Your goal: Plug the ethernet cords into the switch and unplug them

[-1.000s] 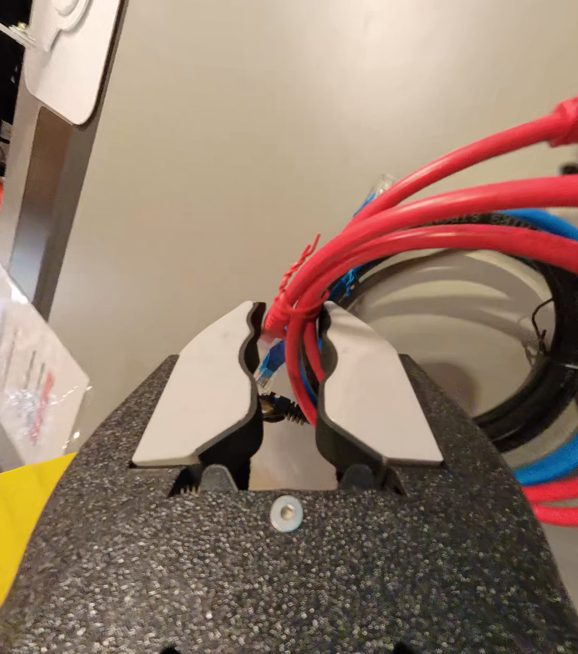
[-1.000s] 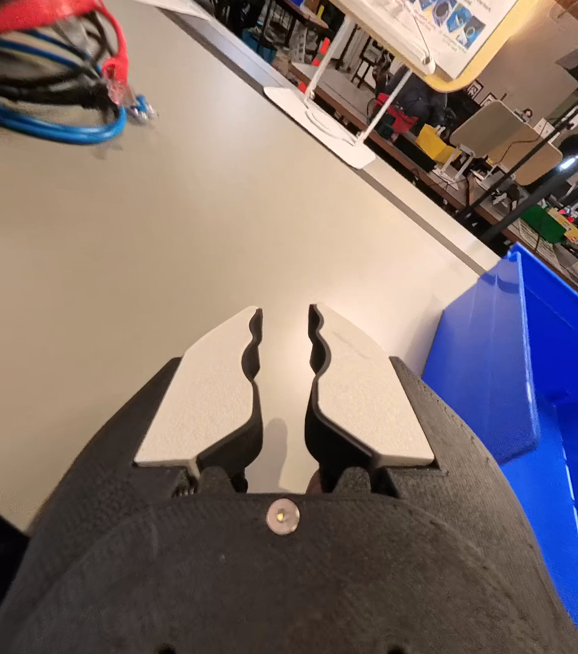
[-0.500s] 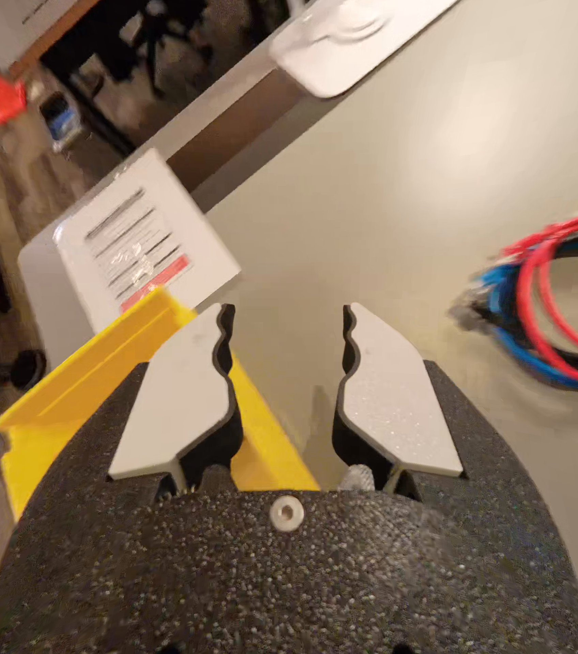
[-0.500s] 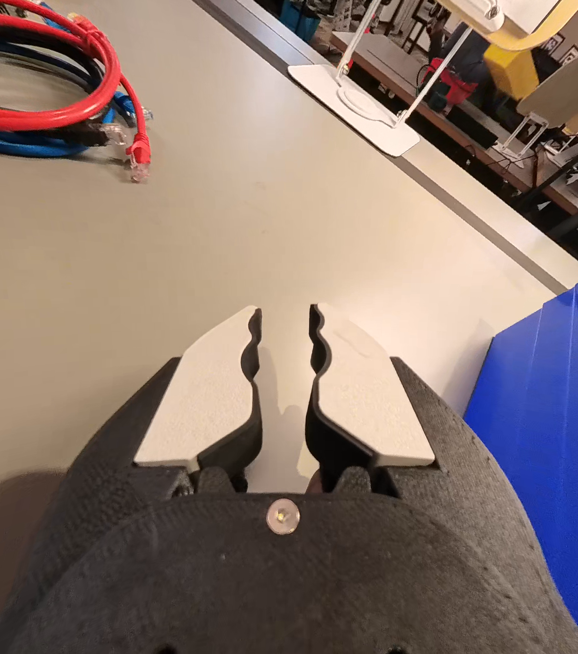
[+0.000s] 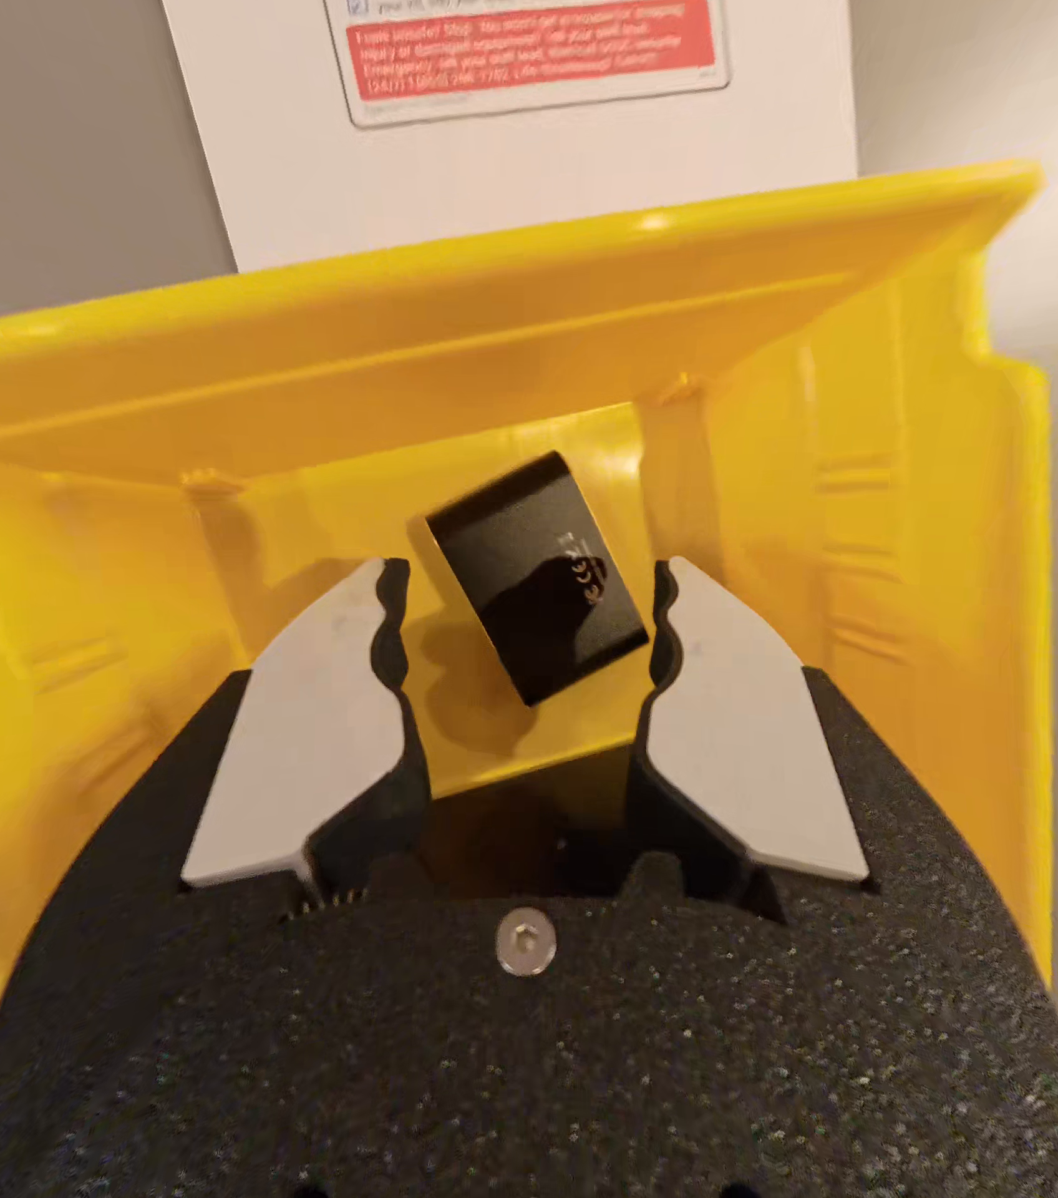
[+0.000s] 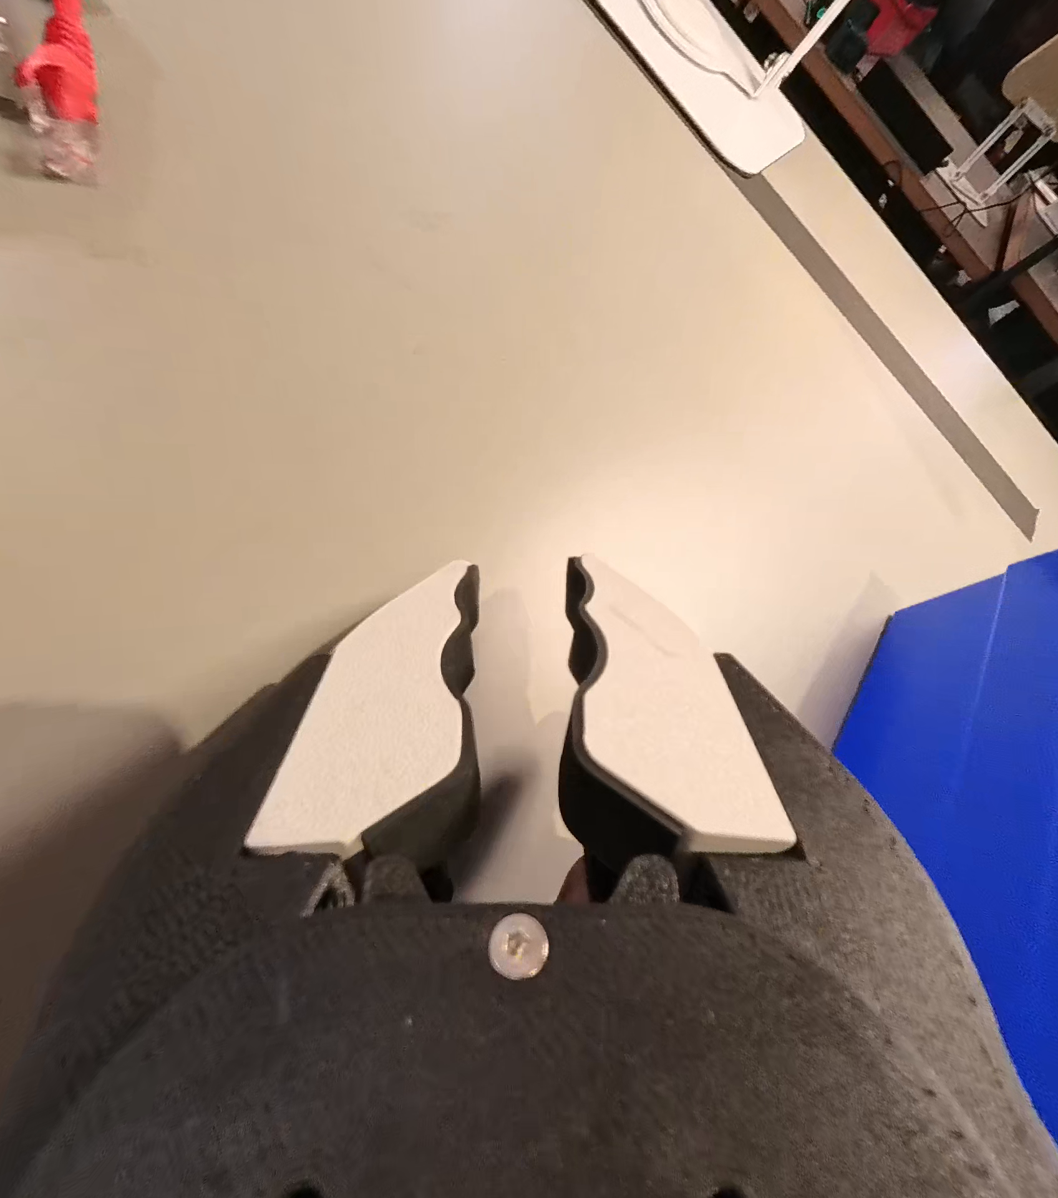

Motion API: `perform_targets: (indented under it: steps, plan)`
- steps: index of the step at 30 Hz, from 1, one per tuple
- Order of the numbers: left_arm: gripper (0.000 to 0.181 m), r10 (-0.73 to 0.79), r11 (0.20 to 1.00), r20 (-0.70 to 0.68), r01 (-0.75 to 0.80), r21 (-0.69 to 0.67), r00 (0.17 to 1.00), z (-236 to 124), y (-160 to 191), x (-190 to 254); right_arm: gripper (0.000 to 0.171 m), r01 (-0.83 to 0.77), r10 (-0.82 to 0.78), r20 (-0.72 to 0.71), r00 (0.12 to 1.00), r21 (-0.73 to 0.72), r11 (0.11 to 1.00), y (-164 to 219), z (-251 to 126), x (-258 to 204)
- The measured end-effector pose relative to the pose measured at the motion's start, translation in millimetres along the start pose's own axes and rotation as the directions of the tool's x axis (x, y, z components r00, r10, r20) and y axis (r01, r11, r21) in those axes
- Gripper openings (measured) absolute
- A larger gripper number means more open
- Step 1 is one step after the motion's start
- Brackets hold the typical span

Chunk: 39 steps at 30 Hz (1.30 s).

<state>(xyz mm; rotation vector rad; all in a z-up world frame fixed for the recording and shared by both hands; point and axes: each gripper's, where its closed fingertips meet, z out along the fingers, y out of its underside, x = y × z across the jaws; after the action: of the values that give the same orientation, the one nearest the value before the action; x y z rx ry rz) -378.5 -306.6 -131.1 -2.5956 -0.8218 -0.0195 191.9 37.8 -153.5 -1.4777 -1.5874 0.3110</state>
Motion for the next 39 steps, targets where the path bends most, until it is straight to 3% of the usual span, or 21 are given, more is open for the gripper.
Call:
perform_targets:
  steps: [1, 7, 12, 14, 15, 20, 24, 27, 30, 33, 36, 39]
  plan:
    - [0.076, -0.008, 1.0, 0.006, 0.009, -0.027, 1.0, 5, 1, -3, 0.026, 0.0, 0.0, -0.008, 1.0, -0.006, 1.0, 0, 3, 3]
    - [0.09, 0.04, 0.98, 0.041, -0.031, -0.195, 0.998, 22, 9, 6, 0.026, 0.043, -0.043, -0.047, 0.998, -0.012, 0.999, 0, 7, 7]
    - [0.091, 0.091, 0.933, 0.129, -0.039, -0.357, 0.987, 35, 27, 9, 0.025, 0.107, -0.107, -0.085, 0.991, -0.003, 0.994, 0, 6, 7]
    - [0.08, 0.063, 0.926, 0.163, 0.003, -0.378, 0.985, 36, 30, 5, 0.024, 0.132, -0.131, -0.107, 0.986, 0.001, 0.991, 1, 4, 8]
    - [0.071, 0.045, 0.931, 0.167, 0.019, -0.365, 0.985, 35, 29, 4, 0.024, 0.144, -0.142, -0.119, 0.983, 0.001, 0.99, 1, 3, 9]
    - [0.067, 0.05, 0.954, 0.219, 0.019, -0.301, 0.974, 30, 23, 0, 0.024, 0.198, -0.194, -0.159, 0.968, 0.015, 0.98, 2, -4, 8]
    - [0.066, 0.059, 0.996, 0.289, -0.038, -0.079, 0.956, 1, -7, 5, 0.024, 0.205, -0.196, -0.165, 0.966, 0.037, 0.978, 0, -7, 7]
    - [0.066, 0.092, 0.982, 0.405, -0.15, 0.116, 0.91, -47, -36, 17, 0.024, 0.19, -0.178, -0.177, 0.968, 0.051, 0.981, -2, -9, 9]
    - [0.065, 0.136, 0.905, 0.467, -0.301, 0.299, 0.874, -101, -55, 62, 0.024, 0.161, -0.144, -0.182, 0.973, 0.087, 0.983, -8, -13, 8]
    - [0.065, 0.257, 0.777, 0.456, -0.463, 0.427, 0.852, -131, -50, 148, 0.023, 0.14, -0.113, -0.177, 0.978, 0.151, 0.978, -20, -20, 2]
    - [0.065, 0.431, 0.664, 0.286, -0.515, 0.541, 0.856, -129, -16, 266, 0.022, 0.122, -0.088, -0.153, 0.984, 0.233, 0.965, -36, -29, -13]
    - [0.065, 0.611, 0.616, 0.08, -0.537, 0.577, 0.787, -105, 41, 378, 0.021, 0.118, -0.077, -0.141, 0.987, 0.31, 0.944, -49, -40, -27]
